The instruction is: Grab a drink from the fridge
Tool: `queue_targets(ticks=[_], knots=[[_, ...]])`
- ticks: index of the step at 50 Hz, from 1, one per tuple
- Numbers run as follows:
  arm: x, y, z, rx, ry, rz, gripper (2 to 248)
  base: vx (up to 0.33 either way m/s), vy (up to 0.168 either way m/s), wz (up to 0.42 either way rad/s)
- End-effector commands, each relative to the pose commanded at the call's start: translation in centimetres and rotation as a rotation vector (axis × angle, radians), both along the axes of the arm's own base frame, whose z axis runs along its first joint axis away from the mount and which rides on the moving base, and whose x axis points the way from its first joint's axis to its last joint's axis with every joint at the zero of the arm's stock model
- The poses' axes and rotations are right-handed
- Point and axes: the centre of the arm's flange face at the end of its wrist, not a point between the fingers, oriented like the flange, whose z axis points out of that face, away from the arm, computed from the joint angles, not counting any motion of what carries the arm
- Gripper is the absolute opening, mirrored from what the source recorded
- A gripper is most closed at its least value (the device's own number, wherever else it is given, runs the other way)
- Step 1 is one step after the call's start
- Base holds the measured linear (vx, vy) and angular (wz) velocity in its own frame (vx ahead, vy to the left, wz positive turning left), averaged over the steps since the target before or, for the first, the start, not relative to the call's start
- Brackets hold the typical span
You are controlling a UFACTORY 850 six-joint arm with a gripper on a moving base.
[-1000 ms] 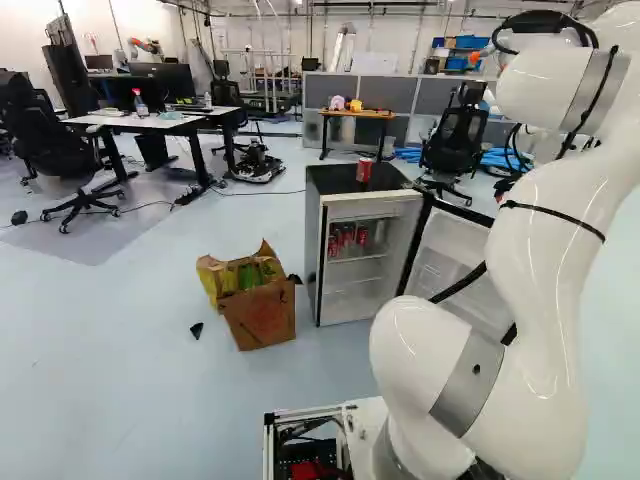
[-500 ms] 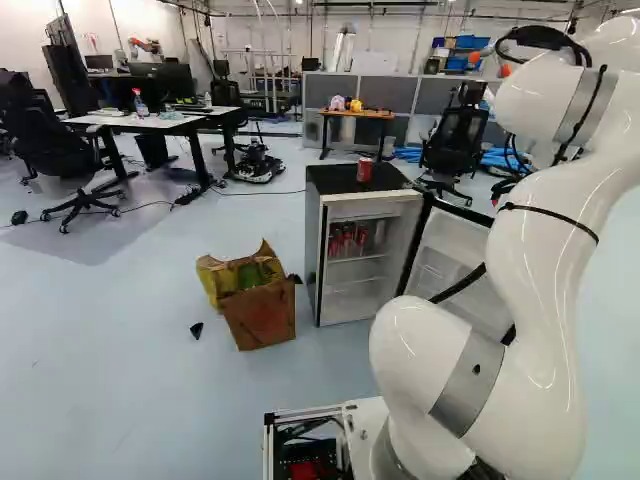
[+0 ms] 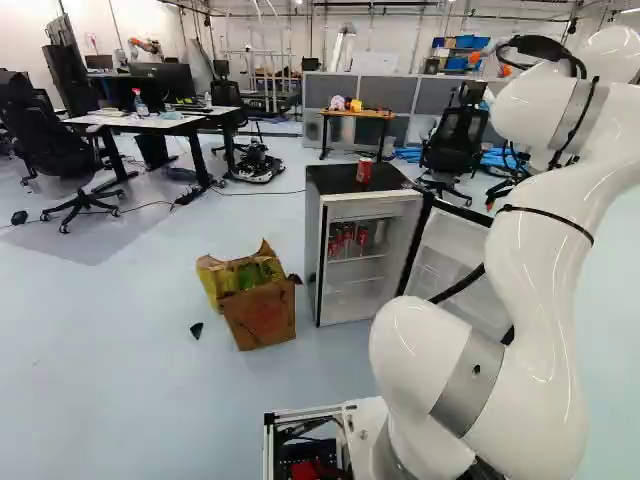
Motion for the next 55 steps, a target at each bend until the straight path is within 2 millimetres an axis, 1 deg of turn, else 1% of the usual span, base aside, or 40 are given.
queue_targets(ticks=[19, 36, 55], knots=[[0.7, -0.4, -2.7, 0.023, 0.019, 0.003, 247, 0.000, 0.000, 0.000], [0.6, -0.4, -2.7, 0.026, 0.021, 0.002, 247, 0.000, 0.000, 0.000], [-0.5, -0.1, -2.7, 0.047, 0.036, -0.005, 247, 0.000, 0.000, 0.000]])
